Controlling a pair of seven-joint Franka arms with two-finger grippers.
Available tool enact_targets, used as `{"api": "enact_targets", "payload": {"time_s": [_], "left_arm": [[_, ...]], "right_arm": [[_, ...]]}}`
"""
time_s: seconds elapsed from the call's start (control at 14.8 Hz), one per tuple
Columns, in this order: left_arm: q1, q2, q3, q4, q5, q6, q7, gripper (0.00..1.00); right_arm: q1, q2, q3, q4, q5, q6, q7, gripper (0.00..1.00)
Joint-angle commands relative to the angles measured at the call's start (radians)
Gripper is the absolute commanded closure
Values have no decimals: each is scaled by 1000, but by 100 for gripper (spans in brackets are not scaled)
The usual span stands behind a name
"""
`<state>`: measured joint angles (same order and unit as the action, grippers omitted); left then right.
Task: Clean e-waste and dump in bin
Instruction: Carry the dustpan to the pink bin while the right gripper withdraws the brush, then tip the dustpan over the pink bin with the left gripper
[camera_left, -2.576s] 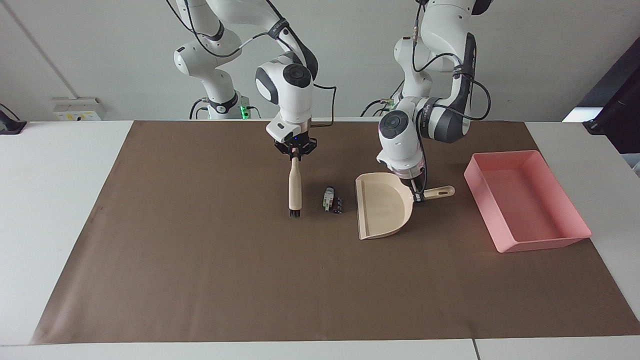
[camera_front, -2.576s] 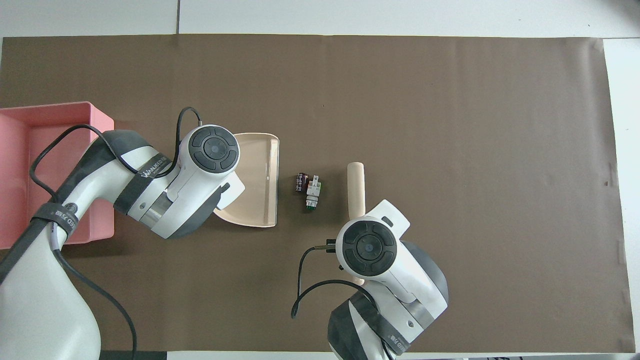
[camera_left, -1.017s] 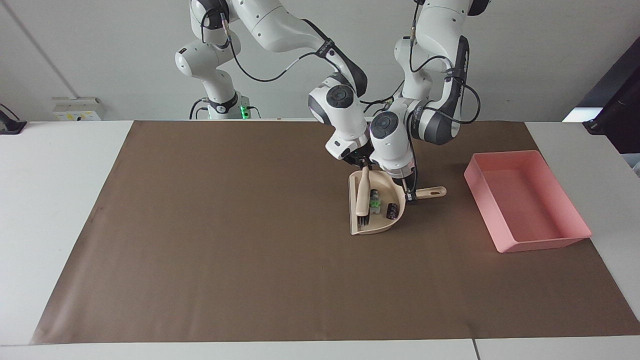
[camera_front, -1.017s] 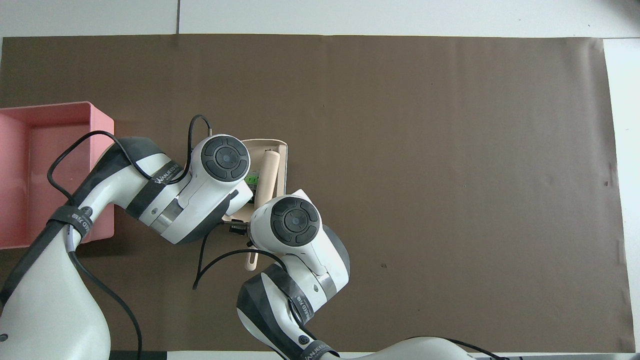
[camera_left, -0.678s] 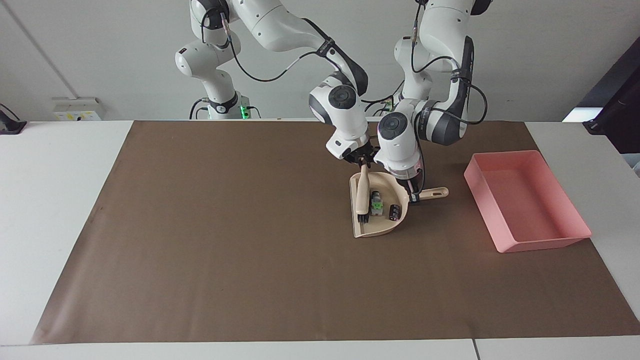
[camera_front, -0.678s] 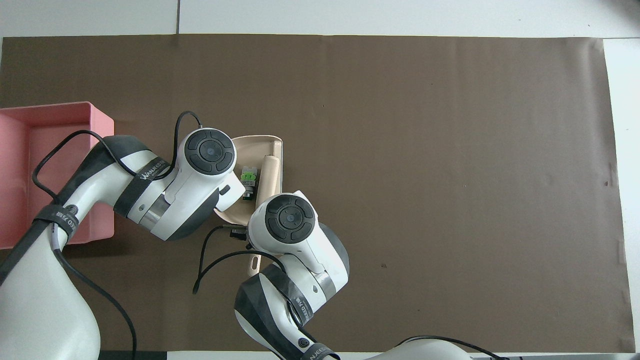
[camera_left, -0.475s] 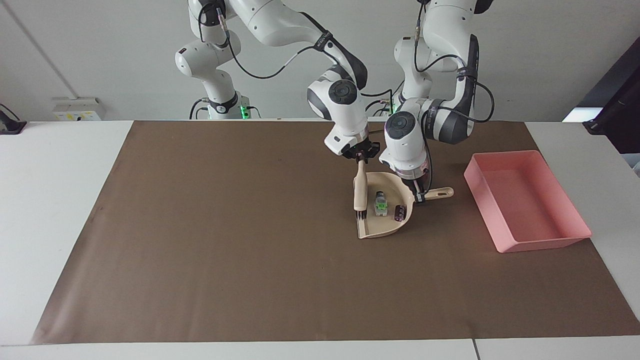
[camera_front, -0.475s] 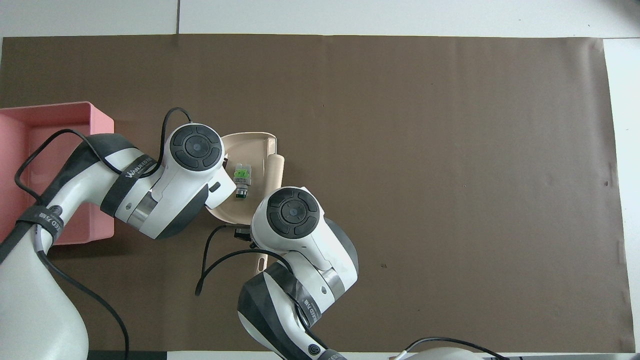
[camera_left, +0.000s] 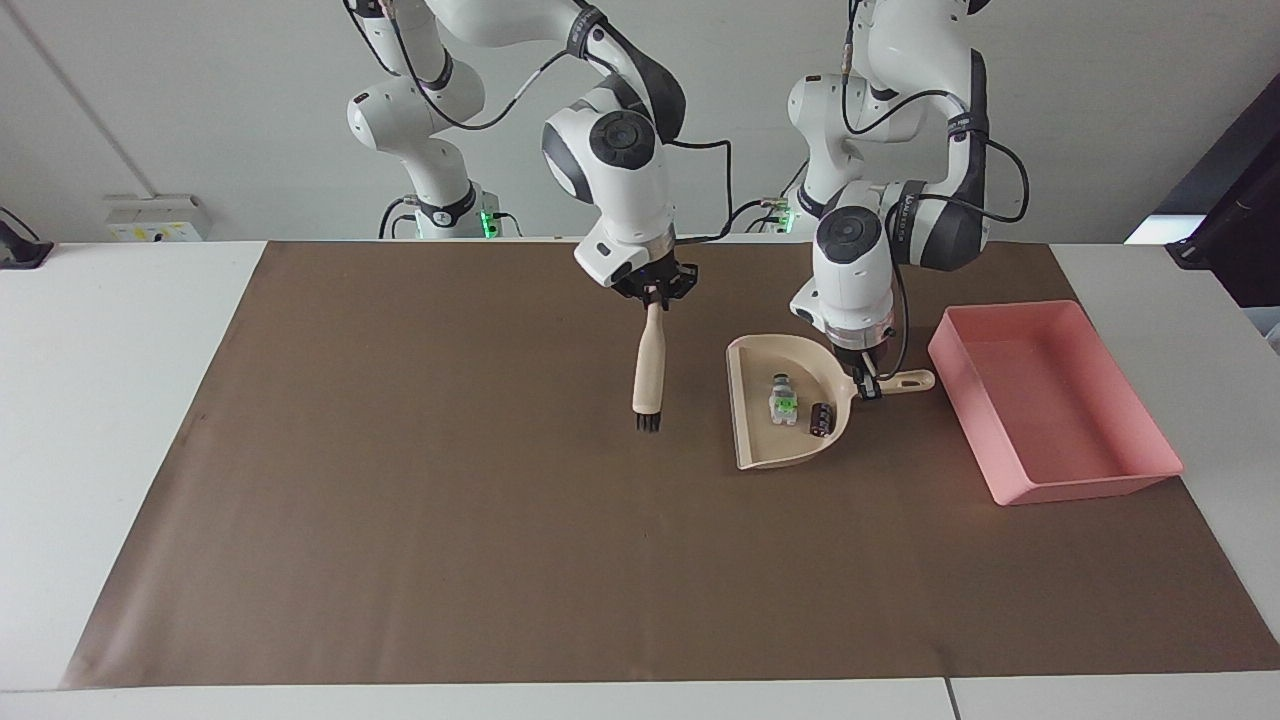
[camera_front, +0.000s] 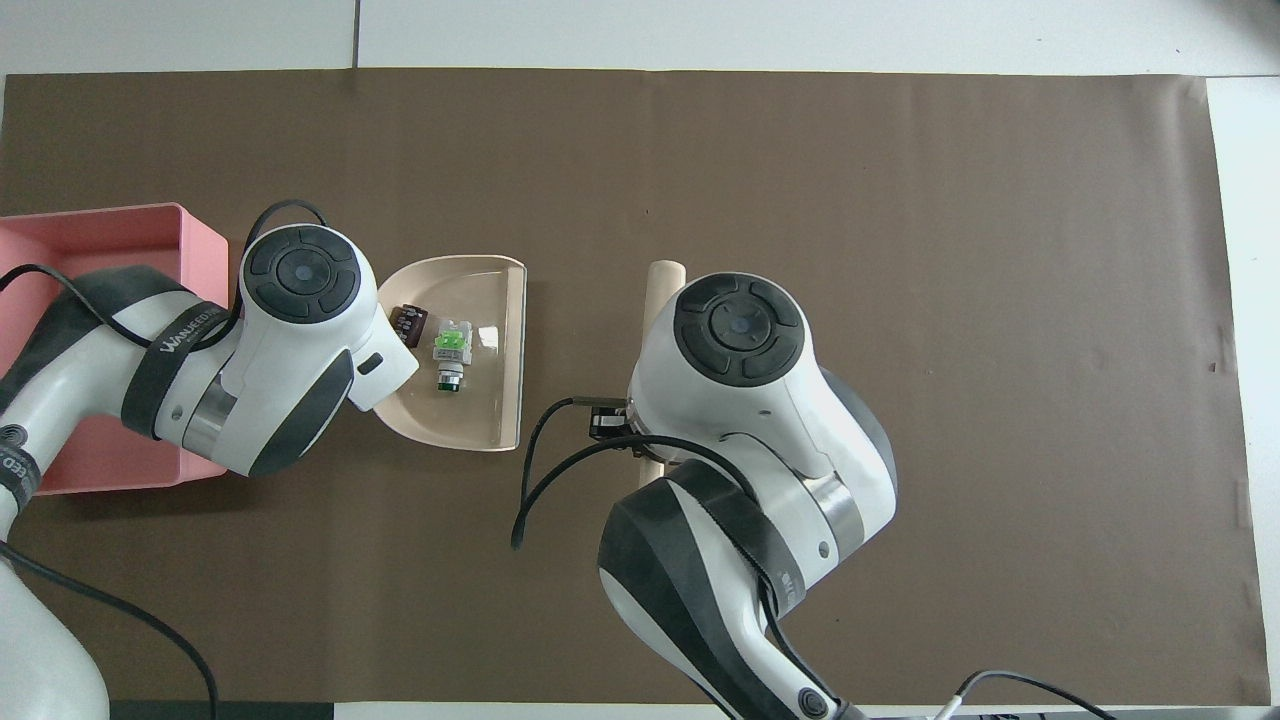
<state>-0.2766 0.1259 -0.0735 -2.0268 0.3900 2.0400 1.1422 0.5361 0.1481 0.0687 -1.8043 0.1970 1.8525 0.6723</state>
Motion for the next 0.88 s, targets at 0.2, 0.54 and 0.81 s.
{"api": "enact_targets", "payload": {"time_s": [0.2, 0.54, 0.81], "left_arm": [[189, -120, -2, -18, -49, -1, 178, 100], [391, -126, 6, 97, -71, -40, 383, 100], [558, -89, 11, 175, -97, -38, 514, 99]], "right_arm": [[-247, -67, 14, -82, -143, -95, -241, 100], [-533, -119, 14, -236, -166, -35, -626, 100], [-648, -137, 14, -297, -203, -4, -739, 100]]}}
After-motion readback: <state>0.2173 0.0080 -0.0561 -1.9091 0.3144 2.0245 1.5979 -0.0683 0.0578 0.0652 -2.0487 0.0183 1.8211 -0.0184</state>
